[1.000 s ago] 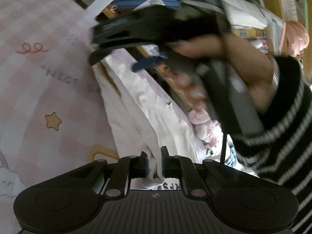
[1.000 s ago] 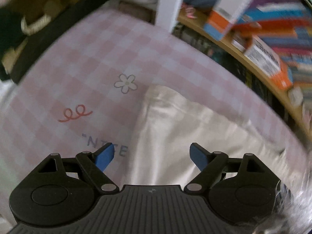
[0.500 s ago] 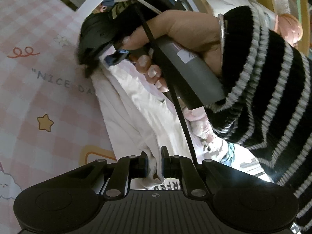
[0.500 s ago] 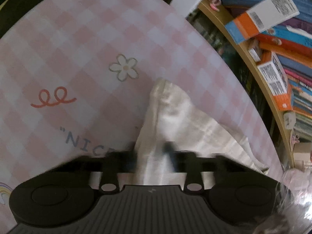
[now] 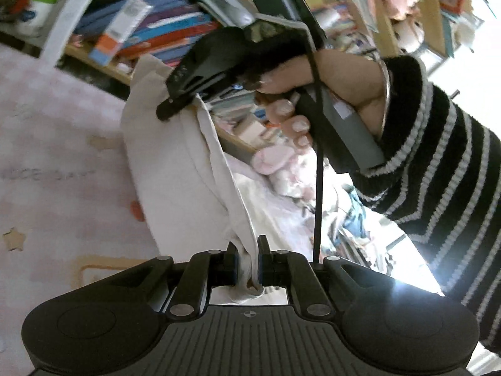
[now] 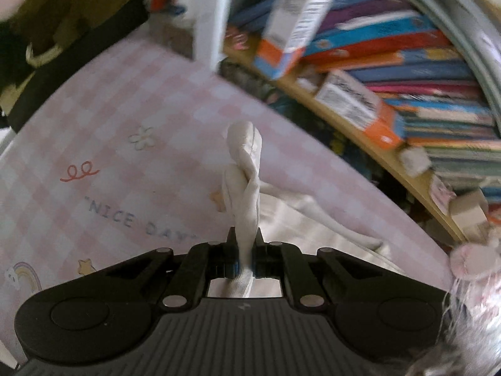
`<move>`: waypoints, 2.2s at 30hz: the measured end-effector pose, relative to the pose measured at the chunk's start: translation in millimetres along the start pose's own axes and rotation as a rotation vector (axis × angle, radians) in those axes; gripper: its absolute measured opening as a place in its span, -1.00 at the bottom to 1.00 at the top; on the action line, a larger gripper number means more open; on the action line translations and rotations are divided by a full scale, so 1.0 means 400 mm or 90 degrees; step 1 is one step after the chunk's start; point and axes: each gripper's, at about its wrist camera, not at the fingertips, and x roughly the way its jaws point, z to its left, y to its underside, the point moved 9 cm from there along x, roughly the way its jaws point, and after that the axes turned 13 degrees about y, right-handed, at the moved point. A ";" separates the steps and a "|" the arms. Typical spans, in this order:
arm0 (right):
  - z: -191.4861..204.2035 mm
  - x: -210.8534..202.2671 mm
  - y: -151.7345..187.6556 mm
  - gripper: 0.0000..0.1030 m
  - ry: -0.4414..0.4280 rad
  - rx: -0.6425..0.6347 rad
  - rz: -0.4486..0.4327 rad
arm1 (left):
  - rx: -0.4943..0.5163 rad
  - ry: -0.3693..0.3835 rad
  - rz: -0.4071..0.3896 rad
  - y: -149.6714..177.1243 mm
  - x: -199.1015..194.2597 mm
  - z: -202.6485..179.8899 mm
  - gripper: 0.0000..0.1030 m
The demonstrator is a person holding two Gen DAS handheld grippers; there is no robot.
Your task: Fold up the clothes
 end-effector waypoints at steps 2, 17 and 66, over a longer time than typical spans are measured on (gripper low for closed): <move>-0.050 -0.008 0.031 -0.87 -0.001 0.016 -0.011 | 0.013 0.008 0.012 -0.005 0.024 -0.022 -0.83; -0.443 -0.009 0.182 -0.87 -0.111 0.083 -0.120 | 0.057 -0.061 0.064 0.031 0.341 -0.192 -0.82; -0.742 0.264 0.471 -0.80 -0.230 0.229 -0.079 | -0.018 -0.126 0.184 0.174 0.710 -0.261 -0.41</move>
